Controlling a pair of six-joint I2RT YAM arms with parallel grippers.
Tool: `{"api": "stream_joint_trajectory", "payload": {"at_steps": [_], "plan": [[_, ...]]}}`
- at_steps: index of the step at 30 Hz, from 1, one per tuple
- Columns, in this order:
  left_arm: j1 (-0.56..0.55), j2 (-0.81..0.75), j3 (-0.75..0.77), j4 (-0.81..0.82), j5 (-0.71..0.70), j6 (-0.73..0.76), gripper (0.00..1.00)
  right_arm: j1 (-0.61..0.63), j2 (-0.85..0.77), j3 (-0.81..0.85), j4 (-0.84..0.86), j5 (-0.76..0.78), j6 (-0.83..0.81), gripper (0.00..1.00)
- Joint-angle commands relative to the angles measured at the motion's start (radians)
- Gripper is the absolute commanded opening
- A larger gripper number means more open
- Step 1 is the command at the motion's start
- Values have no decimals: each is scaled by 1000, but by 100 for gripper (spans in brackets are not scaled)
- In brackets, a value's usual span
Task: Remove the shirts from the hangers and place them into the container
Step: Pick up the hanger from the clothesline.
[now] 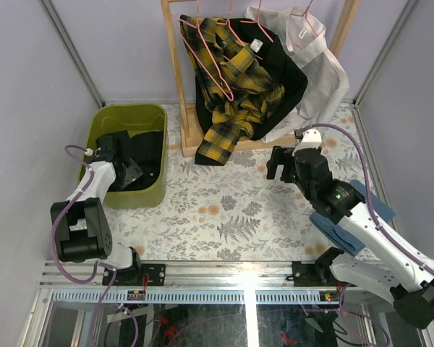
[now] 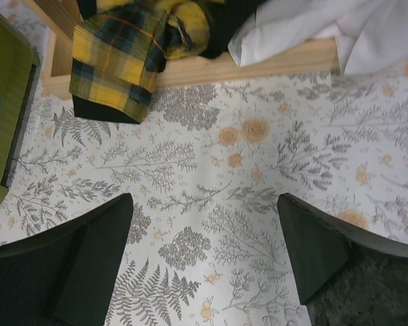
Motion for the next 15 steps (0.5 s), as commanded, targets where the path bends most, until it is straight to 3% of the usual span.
{"api": "stream_joint_trajectory", "payload": {"at_steps": [1, 5, 10, 12, 15], "plan": [[7, -41, -36, 105, 87, -49, 90, 0, 34, 131, 60, 39, -111, 95], [6, -199, -21, 94, 52, -30, 100, 1, 76, 195, 97, 88, -257, 100], [6, -373, -5, 94, 113, 4, 100, -4, 161, 324, 103, 111, -367, 99], [6, -420, -8, 119, 171, 24, 100, -72, 230, 418, 44, -22, -341, 99], [5, -443, 3, 124, 202, 1, 100, -280, 320, 547, -11, -403, -192, 99]]}}
